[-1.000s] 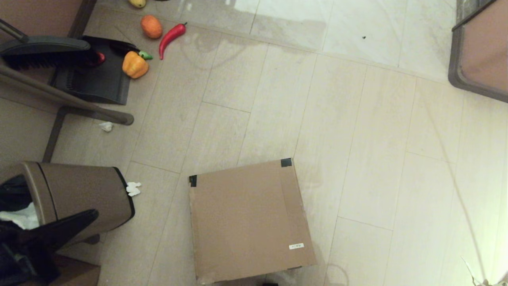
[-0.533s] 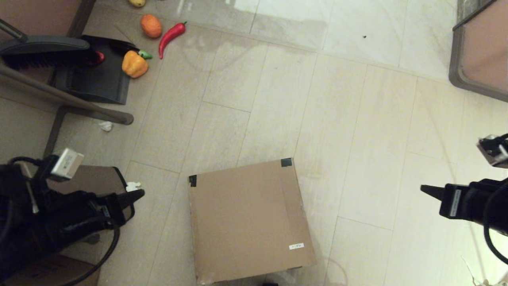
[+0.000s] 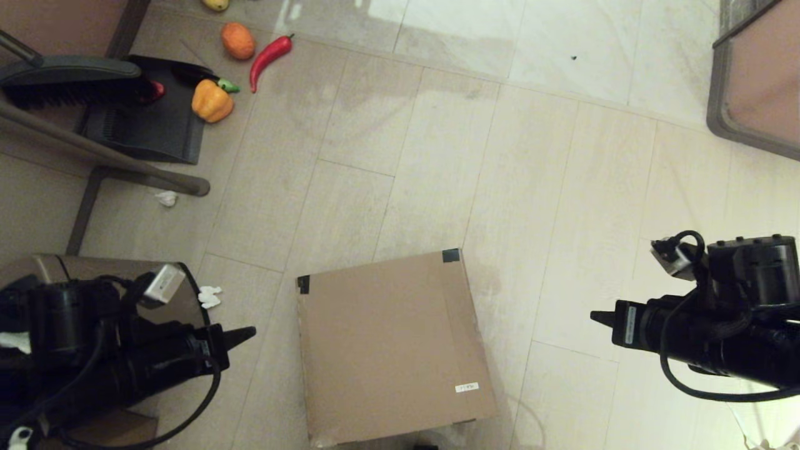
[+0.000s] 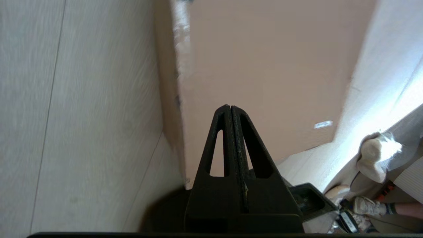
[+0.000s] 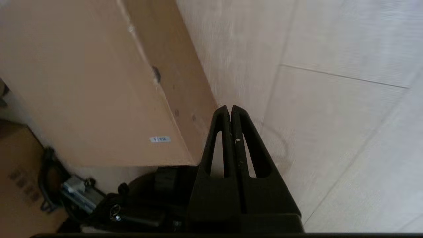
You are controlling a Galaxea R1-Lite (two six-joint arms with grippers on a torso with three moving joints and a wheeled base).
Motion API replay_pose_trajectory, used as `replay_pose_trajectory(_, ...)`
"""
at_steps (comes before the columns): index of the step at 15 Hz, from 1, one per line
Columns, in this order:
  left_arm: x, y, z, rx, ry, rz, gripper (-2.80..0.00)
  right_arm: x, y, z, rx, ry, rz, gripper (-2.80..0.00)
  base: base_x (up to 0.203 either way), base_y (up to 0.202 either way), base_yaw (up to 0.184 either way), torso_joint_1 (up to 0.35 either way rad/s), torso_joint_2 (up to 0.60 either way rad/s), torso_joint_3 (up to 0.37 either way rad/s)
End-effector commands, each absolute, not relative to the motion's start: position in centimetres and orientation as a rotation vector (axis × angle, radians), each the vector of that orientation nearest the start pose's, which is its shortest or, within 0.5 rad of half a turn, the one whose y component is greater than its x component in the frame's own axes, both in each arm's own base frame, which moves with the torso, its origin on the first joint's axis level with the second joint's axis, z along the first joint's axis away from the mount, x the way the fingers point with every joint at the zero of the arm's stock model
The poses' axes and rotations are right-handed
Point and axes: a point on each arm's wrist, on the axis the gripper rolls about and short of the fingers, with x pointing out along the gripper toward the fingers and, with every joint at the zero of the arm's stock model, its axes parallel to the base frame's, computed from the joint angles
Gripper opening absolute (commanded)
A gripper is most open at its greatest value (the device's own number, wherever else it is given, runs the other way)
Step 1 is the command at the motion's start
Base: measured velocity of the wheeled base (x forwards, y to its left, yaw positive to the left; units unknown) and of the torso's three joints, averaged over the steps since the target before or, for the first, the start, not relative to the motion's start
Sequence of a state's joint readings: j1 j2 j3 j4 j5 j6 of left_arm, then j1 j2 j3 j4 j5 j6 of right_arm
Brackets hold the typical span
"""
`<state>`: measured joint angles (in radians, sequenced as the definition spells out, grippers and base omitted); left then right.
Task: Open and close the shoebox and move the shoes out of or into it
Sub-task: Open the shoe box
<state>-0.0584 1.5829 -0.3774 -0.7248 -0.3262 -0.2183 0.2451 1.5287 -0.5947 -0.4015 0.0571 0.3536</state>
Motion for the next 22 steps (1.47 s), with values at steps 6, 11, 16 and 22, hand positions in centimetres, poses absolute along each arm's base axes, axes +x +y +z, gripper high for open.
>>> replay_pose_trajectory(6, 26.9, -1.4, 5.5, -0.306, 0.587, -0.294, -2.8, 28.7, 9.1, 11.1, 0.284, 0.589, 0.25, -2.8, 0.0, 0.0, 0.0, 0.0, 0.0, 0.0)
replay_pose_trajectory(11, 28.3, -1.4, 3.8, -0.325, 0.561, -0.303, -2.8, 31.3, 11.2, 9.5, 0.282, 0.611, 0.303, -2.8, 0.0, 0.0, 0.0, 0.0, 0.0, 0.0)
replay_pose_trajectory(16, 28.4, -1.4, 3.3, -0.328, 0.578, -0.299, -2.8, 32.6, 12.2, 7.9, 0.277, 0.646, 0.326, -2.8, 0.0, 0.0, 0.0, 0.0, 0.0, 0.0)
replay_pose_trajectory(22, 28.4, -1.6, 3.3, -0.319, 0.579, -0.307, -2.8, 32.7, 12.4, 7.6, 0.298, 0.655, 0.322, -2.8, 0.0, 0.0, 0.0, 0.0, 0.0, 0.0)
